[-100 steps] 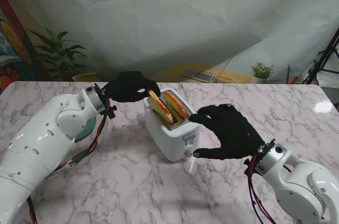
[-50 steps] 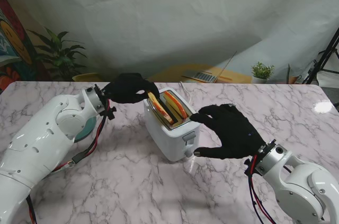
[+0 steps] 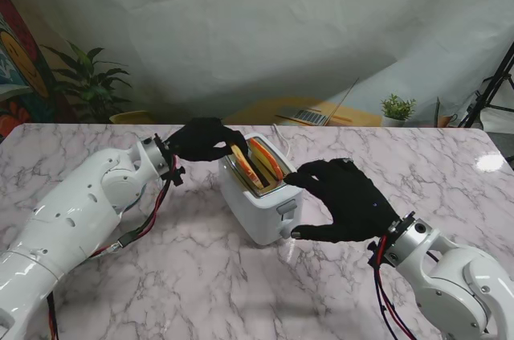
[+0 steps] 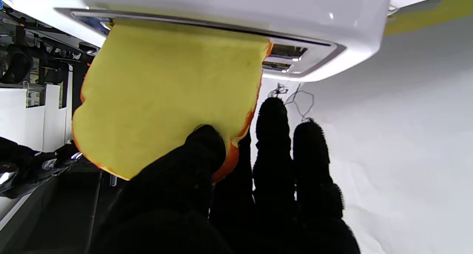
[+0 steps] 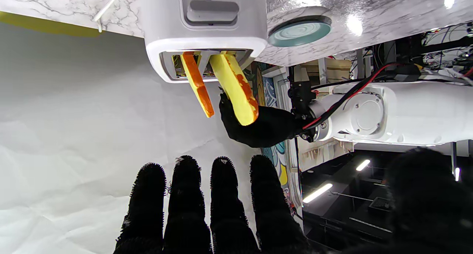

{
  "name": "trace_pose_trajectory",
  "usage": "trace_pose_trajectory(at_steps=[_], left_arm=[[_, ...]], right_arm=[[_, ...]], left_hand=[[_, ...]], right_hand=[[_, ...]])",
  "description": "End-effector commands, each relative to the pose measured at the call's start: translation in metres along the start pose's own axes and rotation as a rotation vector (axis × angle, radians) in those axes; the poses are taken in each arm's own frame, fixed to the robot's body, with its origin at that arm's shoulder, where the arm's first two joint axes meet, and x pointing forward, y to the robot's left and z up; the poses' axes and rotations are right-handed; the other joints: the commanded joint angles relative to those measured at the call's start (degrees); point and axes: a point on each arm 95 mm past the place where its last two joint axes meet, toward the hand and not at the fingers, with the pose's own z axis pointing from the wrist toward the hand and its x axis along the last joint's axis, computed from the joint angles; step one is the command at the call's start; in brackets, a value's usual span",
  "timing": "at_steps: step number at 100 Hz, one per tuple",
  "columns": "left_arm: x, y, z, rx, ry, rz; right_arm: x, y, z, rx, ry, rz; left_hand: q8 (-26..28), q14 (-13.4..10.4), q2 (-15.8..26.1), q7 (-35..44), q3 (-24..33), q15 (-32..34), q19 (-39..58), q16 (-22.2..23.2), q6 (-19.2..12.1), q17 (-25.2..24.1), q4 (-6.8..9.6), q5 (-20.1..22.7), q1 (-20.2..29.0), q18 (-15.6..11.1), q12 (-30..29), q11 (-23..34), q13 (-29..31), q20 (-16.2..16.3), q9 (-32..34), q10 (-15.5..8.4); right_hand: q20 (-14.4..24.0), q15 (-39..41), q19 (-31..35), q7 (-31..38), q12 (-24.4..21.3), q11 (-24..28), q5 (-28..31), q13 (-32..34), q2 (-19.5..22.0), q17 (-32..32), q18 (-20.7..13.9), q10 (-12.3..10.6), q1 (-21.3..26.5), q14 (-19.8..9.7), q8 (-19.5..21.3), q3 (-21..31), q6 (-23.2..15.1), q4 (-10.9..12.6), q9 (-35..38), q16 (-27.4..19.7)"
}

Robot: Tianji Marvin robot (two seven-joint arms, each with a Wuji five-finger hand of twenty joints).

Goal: Toast the toast slices

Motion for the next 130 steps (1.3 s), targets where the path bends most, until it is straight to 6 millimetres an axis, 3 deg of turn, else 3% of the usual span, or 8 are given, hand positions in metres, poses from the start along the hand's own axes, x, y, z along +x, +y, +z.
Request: trace_pose_trajectory(at_steps=[1,45,79,91,96,102,108,130], left_arm=[[0.001,0.001,0.006,-0.013,0.004,-0.006],[-0.001,0.018,0.008,-0.064,-0.009,-0.051],[-0.001,0.022,0.005,-0.112,-0.017,-0.025],[0.000,0.021,0.005,-0.106,-0.020,-0.009],[0.000,0.021,0.004,-0.104,-0.020,-0.001],[0.000,0.020,0.004,-0.101,-0.020,0.005],[-0.001,0.019,0.003,-0.100,-0.019,0.013],[0.000,0.016,0.001,-0.095,-0.010,0.032]], right_arm=[[0.002,-0.001,0.000,0.004,0.008,-0.004],[0.002,-0.002,-0.002,0.001,0.005,-0.003],[0.002,-0.004,-0.002,0.004,0.002,0.003],[0.002,-0.004,-0.002,0.003,0.000,0.004],[0.002,-0.004,-0.002,0.003,-0.001,0.004],[0.002,-0.004,-0.002,0.003,-0.001,0.004],[0.002,-0.004,-0.001,0.003,0.000,0.005],[0.002,-0.004,0.000,0.005,0.003,0.004]], left_hand=[[10.35,-1.09,-1.77,23.92,5.79,-1.36,0.61,-0.38,-11.74,-1.03,3.73,9.99,6.36,-1.19,0.08,4.40,0.65,-1.19,2.86,-9.07],[6.79,-0.76,-0.50,20.49,3.85,-1.46,-0.13,-1.15,-9.63,-1.30,4.14,9.02,6.87,-1.06,-0.20,3.03,-0.19,-0.89,2.14,-7.63],[-3.94,0.51,1.04,10.38,3.11,-2.67,-2.83,-2.65,-2.86,-4.44,4.32,3.57,8.45,-0.38,-2.40,-0.49,-5.46,0.18,-4.26,-3.45],[-6.38,0.87,0.55,6.58,3.23,-3.49,-3.79,-3.33,-0.82,-6.33,4.40,0.82,7.21,-0.96,-3.01,-1.62,-8.32,0.80,-7.28,-2.44],[-10.70,1.01,0.45,5.73,2.11,-3.24,-5.37,-4.64,-0.42,-6.95,5.11,-0.57,6.03,-1.47,-1.98,-3.11,-9.80,4.10,-8.17,-1.93],[-12.53,1.02,-0.95,4.19,1.57,-3.53,-6.31,-5.57,0.22,-7.92,4.65,-1.95,4.73,-1.43,-2.14,-3.86,-11.44,4.60,-9.54,-1.33],[-14.91,1.01,-2.61,3.13,-1.78,-2.20,-7.50,-10.98,1.05,-8.83,3.88,-3.74,3.80,-1.41,-2.60,-4.40,-13.51,5.21,-11.25,-0.74],[-15.40,1.73,-4.88,-2.77,-4.53,-2.49,-8.78,-12.78,4.64,-11.37,3.14,-6.64,-1.84,-1.00,-8.31,-3.63,-17.31,5.32,-16.17,0.65]], right_hand=[[-0.68,-2.58,-0.70,-0.98,-0.47,-0.37,-1.41,-1.35,2.12,-0.93,-1.79,-0.19,-1.57,-0.50,0.60,-0.69,0.96,0.47,-1.70,-0.63],[-0.66,-2.56,-0.68,-0.94,-0.48,-0.34,-1.28,-1.27,1.92,-0.93,-1.68,-0.18,-1.52,-0.47,0.74,-0.47,0.96,0.47,-1.54,-0.63],[-0.65,-2.58,-0.65,-0.93,-0.48,-0.35,-1.31,-1.12,1.72,-0.84,-1.61,-0.30,-1.63,-0.37,0.81,-0.21,0.97,0.45,-1.56,-0.65],[-0.65,-2.54,-0.66,-0.92,-0.49,-0.36,-1.25,-1.02,1.59,-0.85,-1.63,-0.18,-1.60,-0.47,0.83,-0.09,0.99,0.45,-1.56,-0.63],[-0.65,-2.54,-0.65,-0.93,-0.48,-0.34,-1.27,-1.04,1.59,-0.82,-1.64,-0.29,-1.65,-0.46,0.83,-0.05,1.00,0.45,-1.53,-0.63],[-0.64,-2.50,-0.64,-0.93,-0.47,-0.31,-1.27,-0.99,1.51,-0.80,-1.66,-0.19,-1.66,-0.42,0.83,0.01,1.00,0.45,-1.46,-0.61],[-0.65,-2.51,-0.66,-0.92,-0.46,-0.31,-1.24,-1.04,1.44,-0.84,-1.66,-0.19,-1.69,-0.39,0.84,0.07,1.01,0.45,-1.52,-0.61],[-0.65,-2.52,-0.67,-0.94,-0.46,-0.30,-1.26,-1.09,1.21,-0.84,-1.59,-0.33,-1.75,-0.36,0.86,0.30,0.98,0.45,-1.54,-0.61]])
